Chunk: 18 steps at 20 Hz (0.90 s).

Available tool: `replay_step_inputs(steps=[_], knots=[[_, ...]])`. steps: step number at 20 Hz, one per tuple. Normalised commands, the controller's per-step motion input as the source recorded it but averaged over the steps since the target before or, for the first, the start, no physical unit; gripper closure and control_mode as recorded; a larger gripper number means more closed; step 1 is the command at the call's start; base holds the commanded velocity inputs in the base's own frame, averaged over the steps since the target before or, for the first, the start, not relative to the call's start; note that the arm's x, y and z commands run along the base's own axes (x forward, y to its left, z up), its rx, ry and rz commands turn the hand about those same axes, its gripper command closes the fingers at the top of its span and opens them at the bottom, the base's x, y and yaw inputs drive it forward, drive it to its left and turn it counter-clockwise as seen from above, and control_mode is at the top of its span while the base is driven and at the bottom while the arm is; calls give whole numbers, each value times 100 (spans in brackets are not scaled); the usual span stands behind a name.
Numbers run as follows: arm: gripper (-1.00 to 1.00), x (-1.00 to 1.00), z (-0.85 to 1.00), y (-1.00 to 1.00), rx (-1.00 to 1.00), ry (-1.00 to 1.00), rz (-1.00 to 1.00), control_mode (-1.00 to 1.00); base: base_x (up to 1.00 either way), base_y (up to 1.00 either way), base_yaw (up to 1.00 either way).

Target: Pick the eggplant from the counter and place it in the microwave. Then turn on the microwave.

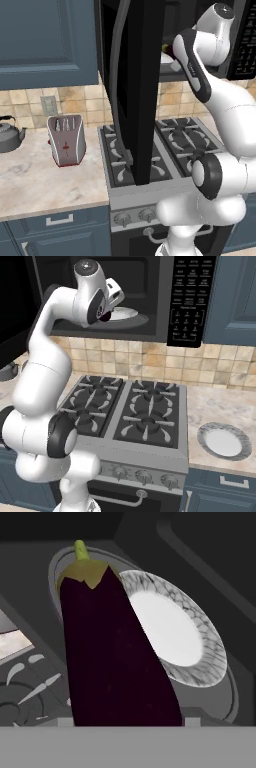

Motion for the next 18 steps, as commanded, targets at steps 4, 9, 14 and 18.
replay_step_inputs(steps=[4, 9, 14, 18], knots=[[100, 19, 0, 4, 0, 0, 0, -100, 0, 0, 0], [100, 16, 0, 7, 0, 0, 0, -100, 0, 0, 0], [100, 17, 0, 5, 0, 0, 0, -100, 0, 0, 0], [100, 18, 0, 2, 0, 0, 0, -100, 0, 0, 0]])
